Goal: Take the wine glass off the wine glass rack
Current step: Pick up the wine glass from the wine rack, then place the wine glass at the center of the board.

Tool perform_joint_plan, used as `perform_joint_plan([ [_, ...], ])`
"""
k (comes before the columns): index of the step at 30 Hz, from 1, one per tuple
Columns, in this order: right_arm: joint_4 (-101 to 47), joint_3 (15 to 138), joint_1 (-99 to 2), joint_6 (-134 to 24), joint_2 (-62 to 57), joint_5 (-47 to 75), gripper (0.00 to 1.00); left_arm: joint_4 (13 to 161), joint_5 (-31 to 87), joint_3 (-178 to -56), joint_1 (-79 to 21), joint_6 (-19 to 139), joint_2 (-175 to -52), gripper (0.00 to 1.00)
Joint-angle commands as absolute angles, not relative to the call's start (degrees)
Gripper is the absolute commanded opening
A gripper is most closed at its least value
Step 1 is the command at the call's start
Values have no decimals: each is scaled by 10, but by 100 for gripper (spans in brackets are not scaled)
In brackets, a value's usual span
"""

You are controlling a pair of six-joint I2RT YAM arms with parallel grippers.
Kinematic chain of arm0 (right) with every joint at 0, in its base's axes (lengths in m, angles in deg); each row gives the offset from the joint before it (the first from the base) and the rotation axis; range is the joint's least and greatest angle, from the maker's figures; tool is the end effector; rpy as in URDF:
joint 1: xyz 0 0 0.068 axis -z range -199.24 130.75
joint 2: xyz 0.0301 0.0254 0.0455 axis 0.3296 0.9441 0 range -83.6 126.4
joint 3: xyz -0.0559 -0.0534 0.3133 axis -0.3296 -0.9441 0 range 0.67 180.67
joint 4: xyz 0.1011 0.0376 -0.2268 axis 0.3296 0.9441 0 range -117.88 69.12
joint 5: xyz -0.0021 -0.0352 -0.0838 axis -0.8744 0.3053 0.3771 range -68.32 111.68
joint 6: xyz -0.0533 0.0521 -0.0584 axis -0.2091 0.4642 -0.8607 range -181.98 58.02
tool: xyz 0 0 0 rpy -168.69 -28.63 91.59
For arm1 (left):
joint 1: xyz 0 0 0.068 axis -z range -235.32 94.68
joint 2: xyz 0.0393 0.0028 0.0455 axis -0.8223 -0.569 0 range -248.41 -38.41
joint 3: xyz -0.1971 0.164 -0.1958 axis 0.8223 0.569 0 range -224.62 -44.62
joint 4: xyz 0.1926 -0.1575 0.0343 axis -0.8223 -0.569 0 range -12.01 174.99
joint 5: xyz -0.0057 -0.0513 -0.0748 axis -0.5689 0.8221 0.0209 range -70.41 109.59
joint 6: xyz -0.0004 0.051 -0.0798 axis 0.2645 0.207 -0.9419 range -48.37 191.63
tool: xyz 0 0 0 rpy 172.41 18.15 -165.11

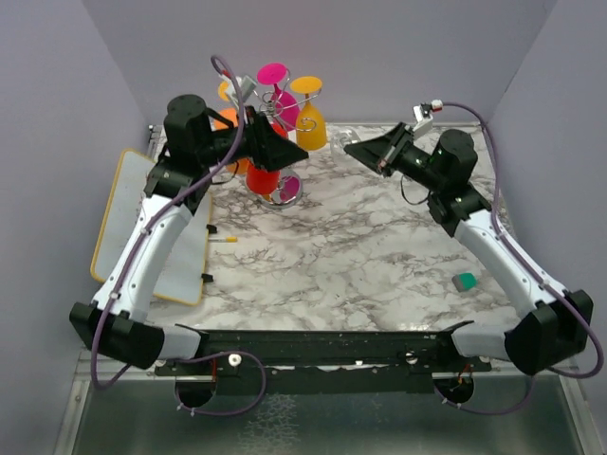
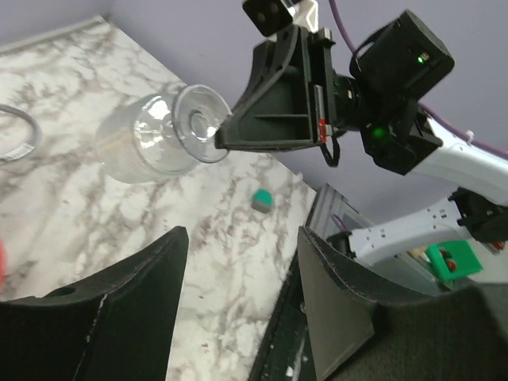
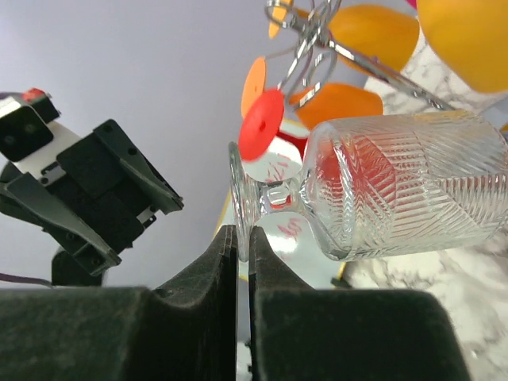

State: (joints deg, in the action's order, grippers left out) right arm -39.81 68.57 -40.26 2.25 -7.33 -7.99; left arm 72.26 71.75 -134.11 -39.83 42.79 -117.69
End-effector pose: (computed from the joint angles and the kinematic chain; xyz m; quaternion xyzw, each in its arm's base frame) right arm 0.2961 0.1591 0.4543 0.0703 0.6842 0.6060 0.3996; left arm 0.2783 -0.1472 0.5182 0.2265 0.6798 -0.5284 0.4553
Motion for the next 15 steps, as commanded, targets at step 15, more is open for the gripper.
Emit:
perform_joint_plan([
  [15, -332, 467, -404, -275, -354, -354, 1, 952, 492, -936, -103, 390, -946, 59],
])
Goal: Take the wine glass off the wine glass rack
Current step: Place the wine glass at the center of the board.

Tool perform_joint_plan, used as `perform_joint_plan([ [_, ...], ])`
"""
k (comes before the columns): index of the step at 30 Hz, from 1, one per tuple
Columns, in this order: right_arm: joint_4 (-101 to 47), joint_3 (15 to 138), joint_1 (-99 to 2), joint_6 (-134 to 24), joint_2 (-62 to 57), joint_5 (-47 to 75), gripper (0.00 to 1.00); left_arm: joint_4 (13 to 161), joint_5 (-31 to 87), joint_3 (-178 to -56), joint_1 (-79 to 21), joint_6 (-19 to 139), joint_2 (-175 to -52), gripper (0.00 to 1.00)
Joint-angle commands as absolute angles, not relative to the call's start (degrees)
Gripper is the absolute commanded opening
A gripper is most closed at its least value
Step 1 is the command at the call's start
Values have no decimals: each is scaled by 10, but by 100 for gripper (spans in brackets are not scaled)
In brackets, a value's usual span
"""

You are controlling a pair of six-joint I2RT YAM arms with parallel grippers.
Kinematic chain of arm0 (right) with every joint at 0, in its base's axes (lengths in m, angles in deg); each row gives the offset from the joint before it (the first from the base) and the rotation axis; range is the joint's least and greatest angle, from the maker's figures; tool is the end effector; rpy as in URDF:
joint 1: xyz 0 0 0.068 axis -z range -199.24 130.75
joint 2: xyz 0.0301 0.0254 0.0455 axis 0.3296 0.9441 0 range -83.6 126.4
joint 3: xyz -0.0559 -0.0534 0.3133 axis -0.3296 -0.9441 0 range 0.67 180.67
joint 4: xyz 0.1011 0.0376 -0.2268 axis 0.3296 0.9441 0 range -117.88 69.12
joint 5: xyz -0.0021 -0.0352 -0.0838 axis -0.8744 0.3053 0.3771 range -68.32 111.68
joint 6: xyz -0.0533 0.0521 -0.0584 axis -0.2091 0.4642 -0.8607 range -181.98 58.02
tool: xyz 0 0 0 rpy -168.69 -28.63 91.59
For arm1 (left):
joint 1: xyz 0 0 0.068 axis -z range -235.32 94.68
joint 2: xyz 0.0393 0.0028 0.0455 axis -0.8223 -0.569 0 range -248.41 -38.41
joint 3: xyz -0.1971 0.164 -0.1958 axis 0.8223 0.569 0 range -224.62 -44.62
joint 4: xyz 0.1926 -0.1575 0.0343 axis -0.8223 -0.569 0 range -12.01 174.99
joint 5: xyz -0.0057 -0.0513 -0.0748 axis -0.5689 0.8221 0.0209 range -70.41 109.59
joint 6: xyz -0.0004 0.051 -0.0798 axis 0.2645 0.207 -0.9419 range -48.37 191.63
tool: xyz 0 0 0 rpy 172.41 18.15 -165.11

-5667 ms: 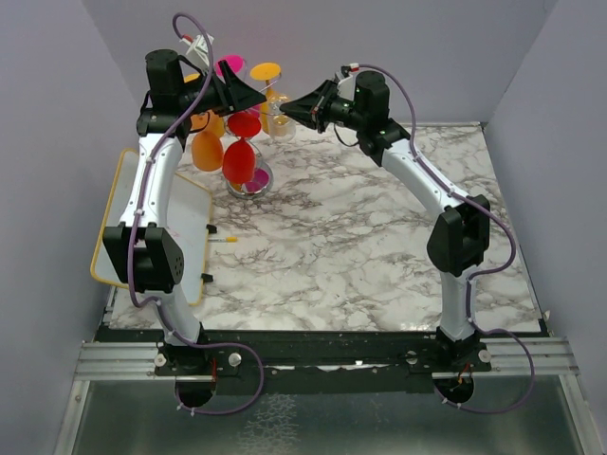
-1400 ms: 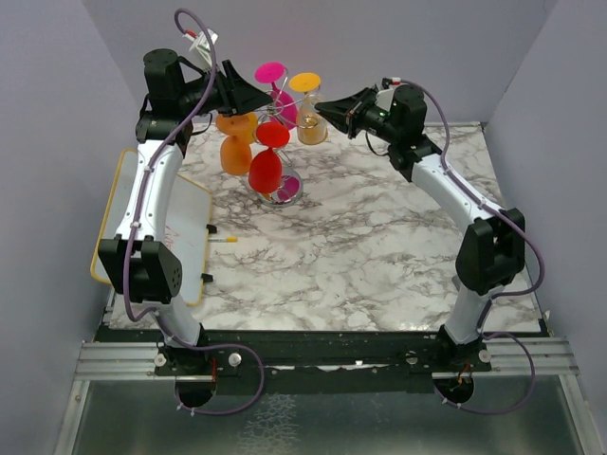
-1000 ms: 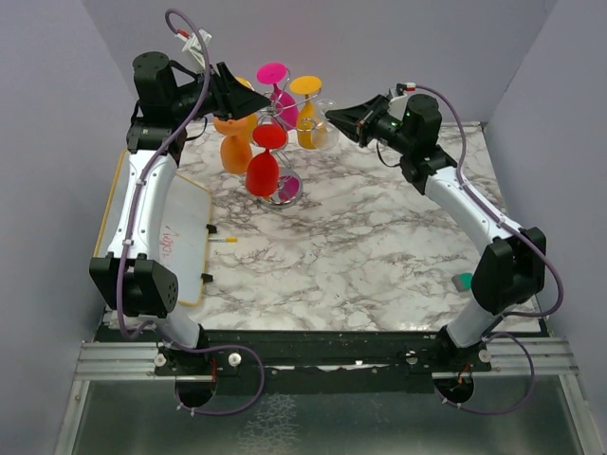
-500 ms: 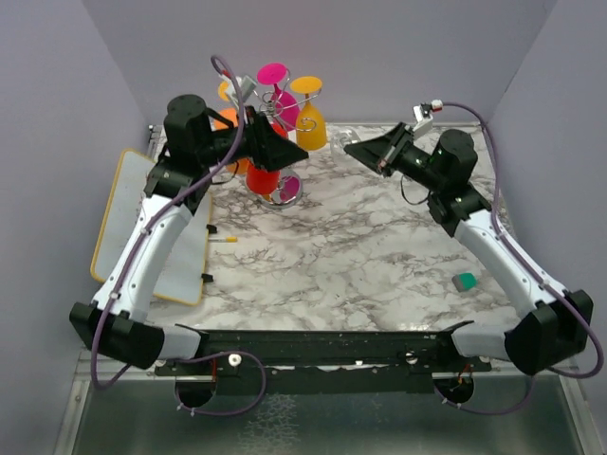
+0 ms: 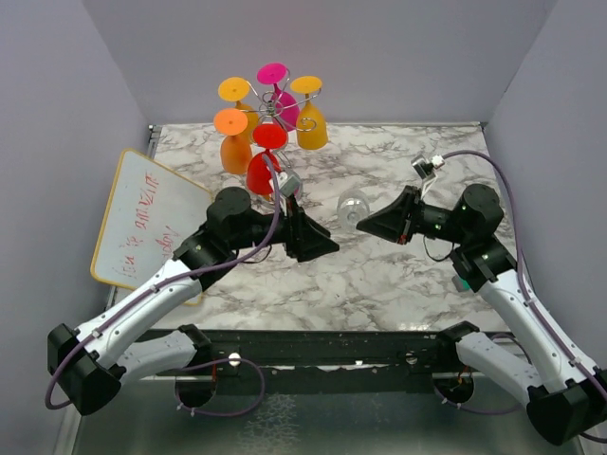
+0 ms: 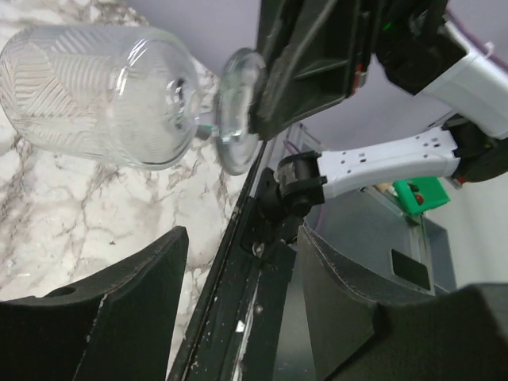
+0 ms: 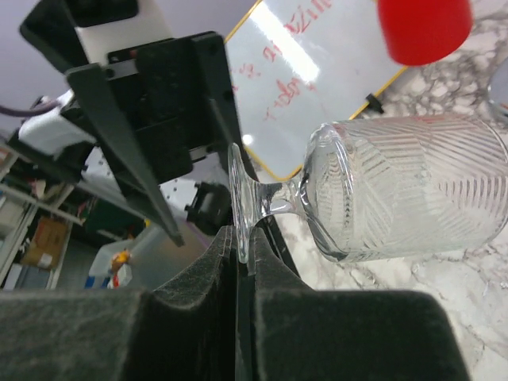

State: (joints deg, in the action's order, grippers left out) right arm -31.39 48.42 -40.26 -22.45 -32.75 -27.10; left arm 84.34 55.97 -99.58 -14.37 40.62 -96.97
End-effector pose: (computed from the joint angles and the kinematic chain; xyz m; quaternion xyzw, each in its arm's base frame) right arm 0.1526 0.1276 0.4062 -0.1860 0.6805 0.5771 0.4115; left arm 0.1446 -0.1927 0.4170 0.2719 0.6752 -0.5649 0.3887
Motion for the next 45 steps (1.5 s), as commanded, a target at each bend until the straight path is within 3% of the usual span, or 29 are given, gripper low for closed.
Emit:
perform_joint_plan([
  [1, -330, 464, -404, -281, -357, -362, 1, 985, 486, -917, -95, 375, -935, 59],
  [12, -314, 475, -404, -312, -341, -432, 1, 1098, 485, -896, -71, 323, -980, 58],
  [24, -323, 470, -404, -319, -330, -423, 1, 1113, 507, -883, -55, 326, -1008, 35],
  [30, -333, 462, -404, -319, -327, -443, 1, 1113, 503, -881, -54, 332, -1007, 2],
  [38, -312, 460, -404, -331, -330, -455, 1, 1115, 503, -877, -53, 358, -1010, 0],
  [41, -303, 458, -404, -335, -331, -445, 17, 1115, 507, -873, -50, 376, -1008, 0],
  [45, -284, 465, -404, -333, -336, -393, 58, 1116, 508, -857, -47, 424, -996, 0],
])
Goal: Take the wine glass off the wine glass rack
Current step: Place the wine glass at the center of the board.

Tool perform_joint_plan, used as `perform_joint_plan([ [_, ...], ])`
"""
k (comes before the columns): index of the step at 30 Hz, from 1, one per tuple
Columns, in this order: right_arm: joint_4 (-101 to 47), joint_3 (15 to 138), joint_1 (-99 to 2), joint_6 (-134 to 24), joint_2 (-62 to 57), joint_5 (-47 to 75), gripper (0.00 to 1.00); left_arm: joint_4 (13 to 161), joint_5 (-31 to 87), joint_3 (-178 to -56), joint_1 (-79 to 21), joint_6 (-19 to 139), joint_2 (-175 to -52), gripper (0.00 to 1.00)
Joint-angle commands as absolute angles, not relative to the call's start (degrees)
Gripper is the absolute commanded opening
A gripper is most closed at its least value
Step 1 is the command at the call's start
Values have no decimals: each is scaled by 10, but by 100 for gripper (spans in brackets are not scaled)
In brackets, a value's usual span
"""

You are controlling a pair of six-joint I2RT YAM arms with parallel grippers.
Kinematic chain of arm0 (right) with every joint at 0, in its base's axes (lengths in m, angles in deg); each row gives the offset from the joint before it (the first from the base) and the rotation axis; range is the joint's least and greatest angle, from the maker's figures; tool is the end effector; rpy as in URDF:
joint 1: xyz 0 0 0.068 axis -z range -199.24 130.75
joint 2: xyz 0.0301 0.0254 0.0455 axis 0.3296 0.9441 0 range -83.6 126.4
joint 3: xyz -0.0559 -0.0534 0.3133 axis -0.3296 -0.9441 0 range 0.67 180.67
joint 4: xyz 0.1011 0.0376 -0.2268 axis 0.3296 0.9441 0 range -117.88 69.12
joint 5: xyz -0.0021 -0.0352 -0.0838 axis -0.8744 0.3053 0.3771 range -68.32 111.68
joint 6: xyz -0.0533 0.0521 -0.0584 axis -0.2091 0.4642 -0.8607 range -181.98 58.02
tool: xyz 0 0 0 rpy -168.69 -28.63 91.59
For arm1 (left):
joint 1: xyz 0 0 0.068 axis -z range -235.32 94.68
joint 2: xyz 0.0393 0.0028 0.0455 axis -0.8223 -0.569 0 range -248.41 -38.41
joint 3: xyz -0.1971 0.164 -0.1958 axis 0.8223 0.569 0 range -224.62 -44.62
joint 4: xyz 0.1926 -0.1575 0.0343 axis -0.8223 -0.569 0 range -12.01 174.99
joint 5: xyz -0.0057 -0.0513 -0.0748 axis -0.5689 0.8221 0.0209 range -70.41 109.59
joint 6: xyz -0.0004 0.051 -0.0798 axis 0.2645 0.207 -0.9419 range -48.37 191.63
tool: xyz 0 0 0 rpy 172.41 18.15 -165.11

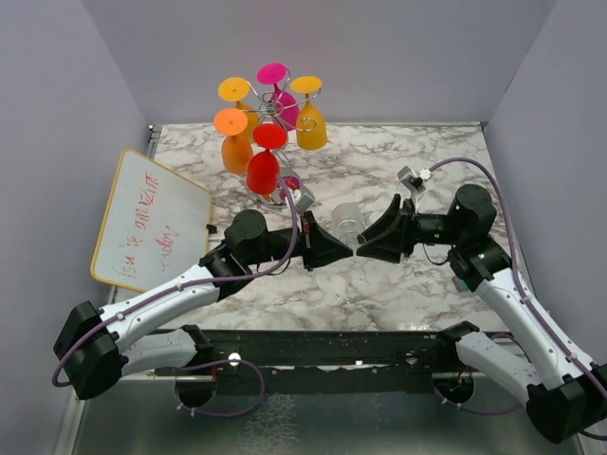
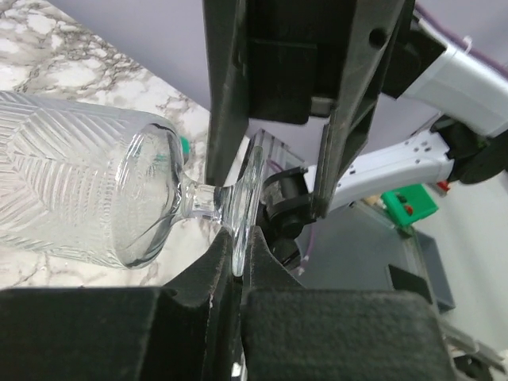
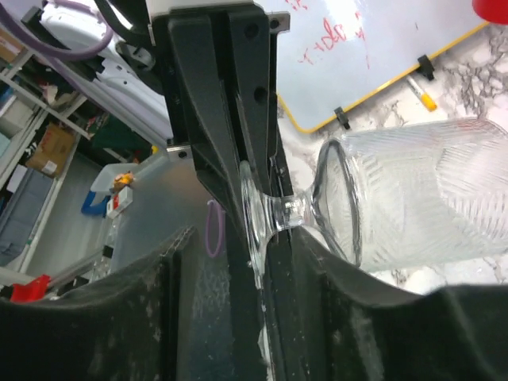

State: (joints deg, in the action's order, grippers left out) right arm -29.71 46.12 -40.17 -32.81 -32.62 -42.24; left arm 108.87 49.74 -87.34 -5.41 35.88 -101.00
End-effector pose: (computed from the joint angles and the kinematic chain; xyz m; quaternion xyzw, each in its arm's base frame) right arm 0.1328 0.1330 0.3884 -0.3166 0.6434 0.5955 0.3622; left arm 0.1365 -0.2289 0.3806 0.2699 0.6300 -0.6102 0.3974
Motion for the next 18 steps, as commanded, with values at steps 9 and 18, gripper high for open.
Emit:
perform_joint_plan([
  [9, -208, 554, -404, -346, -281, -265, 85, 1126, 514, -788, -47, 554, -927, 0],
  [18, -222, 624, -402, -340, -132, -411, 86, 1140, 647, -717, -47, 686, -873, 0],
])
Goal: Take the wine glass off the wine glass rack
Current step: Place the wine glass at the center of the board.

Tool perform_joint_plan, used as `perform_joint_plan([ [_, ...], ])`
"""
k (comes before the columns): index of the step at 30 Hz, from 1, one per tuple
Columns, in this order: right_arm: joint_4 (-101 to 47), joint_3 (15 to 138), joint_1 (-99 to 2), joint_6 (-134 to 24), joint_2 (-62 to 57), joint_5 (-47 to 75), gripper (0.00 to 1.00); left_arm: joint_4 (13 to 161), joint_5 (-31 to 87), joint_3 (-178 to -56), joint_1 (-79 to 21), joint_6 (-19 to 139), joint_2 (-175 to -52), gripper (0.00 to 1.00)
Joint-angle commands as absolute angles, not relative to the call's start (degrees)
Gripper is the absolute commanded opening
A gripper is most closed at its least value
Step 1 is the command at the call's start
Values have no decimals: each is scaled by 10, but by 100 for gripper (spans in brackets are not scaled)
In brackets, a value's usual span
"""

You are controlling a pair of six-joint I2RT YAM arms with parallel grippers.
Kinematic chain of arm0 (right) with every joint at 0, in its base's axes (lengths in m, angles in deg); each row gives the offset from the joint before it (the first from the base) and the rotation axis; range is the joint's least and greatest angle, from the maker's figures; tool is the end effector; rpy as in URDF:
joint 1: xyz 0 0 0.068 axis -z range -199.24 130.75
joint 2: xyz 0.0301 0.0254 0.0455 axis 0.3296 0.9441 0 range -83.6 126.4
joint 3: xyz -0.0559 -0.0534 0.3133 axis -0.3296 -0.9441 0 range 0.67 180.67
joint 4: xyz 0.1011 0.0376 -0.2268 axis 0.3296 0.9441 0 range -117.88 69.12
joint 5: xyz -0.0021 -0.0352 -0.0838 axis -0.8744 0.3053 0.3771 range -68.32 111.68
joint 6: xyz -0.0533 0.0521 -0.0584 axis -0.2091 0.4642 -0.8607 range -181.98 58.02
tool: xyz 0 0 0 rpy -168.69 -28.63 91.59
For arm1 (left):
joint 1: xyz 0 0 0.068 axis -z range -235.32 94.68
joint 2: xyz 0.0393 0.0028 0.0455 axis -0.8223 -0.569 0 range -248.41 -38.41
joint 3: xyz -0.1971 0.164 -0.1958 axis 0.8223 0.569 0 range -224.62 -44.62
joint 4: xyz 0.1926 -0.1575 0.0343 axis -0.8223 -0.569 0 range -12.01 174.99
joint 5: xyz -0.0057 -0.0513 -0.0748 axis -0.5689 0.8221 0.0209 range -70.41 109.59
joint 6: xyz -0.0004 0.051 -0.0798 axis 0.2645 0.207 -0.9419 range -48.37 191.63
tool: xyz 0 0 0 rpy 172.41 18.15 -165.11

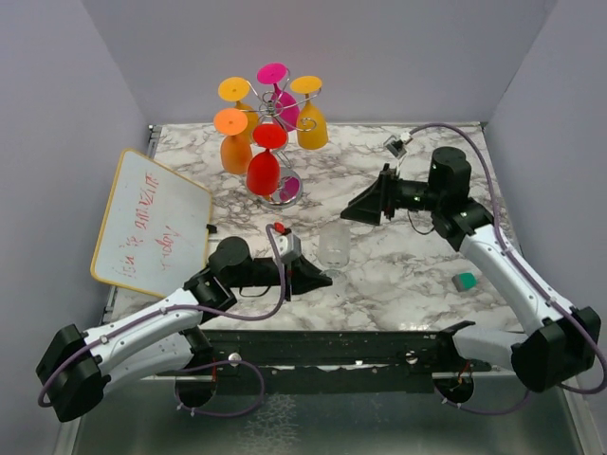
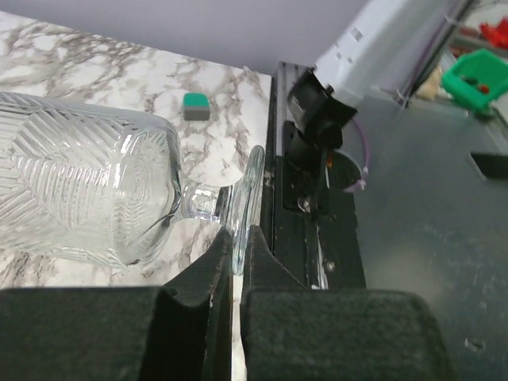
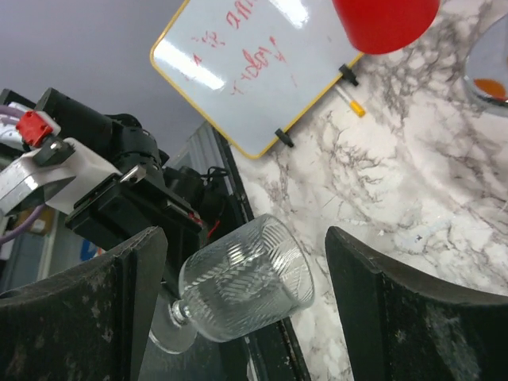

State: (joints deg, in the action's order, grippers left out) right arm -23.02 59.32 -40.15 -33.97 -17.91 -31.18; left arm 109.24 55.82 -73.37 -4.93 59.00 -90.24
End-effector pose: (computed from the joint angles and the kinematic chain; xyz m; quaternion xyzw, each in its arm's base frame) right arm 0.2118 0.1539 0.4058 -0.2368 0.7115 0.5482 0.3704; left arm 0.0931 -0.1918 0.3277 0.4254 0.5575 -0.5403 0.4651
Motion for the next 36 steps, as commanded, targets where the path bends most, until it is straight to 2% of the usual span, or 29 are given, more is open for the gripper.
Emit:
perform_joint_plan([
  [1, -222, 632, -402, -345, -117, -440, 86, 1140, 658, -714, -47, 699, -867, 0],
  [7, -218, 656, -402, -346, -63, -528, 82, 1140, 672, -708, -46, 780, -862, 0],
  [12, -139, 675, -404, -386, -31, -574, 67, 1139, 666, -720, -48, 817, -883, 0],
  [17, -173, 654, -407, -355, -46, -590, 64, 1134, 666, -722, -61, 837, -887, 0],
  [27, -32, 681, -435, -453, -28, -586, 55, 1120, 698, -743, -89, 860, -894, 0],
  [32, 4, 707, -464, -487, -14, -593, 44, 1111, 709, -752, -95, 868, -903, 0],
  [36, 4, 709, -464, -492, -11, -609, 30, 1104, 713, -750, -101, 871, -898, 0],
])
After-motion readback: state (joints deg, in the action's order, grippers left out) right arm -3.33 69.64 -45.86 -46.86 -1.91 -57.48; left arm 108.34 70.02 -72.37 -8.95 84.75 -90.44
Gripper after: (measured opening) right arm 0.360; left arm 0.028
